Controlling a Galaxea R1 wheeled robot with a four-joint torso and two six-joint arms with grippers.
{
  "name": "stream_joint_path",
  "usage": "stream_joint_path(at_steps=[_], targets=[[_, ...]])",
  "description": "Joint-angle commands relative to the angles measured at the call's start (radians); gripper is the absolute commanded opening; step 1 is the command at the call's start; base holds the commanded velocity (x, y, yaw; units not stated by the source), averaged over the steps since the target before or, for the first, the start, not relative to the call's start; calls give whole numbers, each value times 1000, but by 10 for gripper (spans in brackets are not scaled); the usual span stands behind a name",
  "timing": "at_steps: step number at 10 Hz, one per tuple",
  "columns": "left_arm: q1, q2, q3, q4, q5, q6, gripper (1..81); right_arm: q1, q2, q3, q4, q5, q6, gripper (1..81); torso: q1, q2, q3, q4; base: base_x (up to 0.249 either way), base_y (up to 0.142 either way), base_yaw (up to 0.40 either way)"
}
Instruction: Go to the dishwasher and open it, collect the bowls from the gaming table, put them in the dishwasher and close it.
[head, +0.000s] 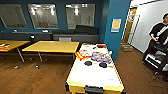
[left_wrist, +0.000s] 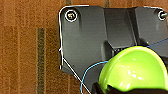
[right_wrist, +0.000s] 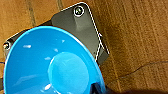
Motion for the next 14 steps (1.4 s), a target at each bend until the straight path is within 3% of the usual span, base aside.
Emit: stream_joint_path(at_steps=[1, 14], targets=[[-42, -16, -6, 10, 68, 6, 10, 41, -13, -7, -9, -66, -3, 10, 1, 0, 0, 0, -149, 0, 0], [-39, -9, -6, 27, 65, 6, 10, 44, 28, -16, -9, -80, -3, 10, 1, -1, 0, 0, -134, 0, 0]])
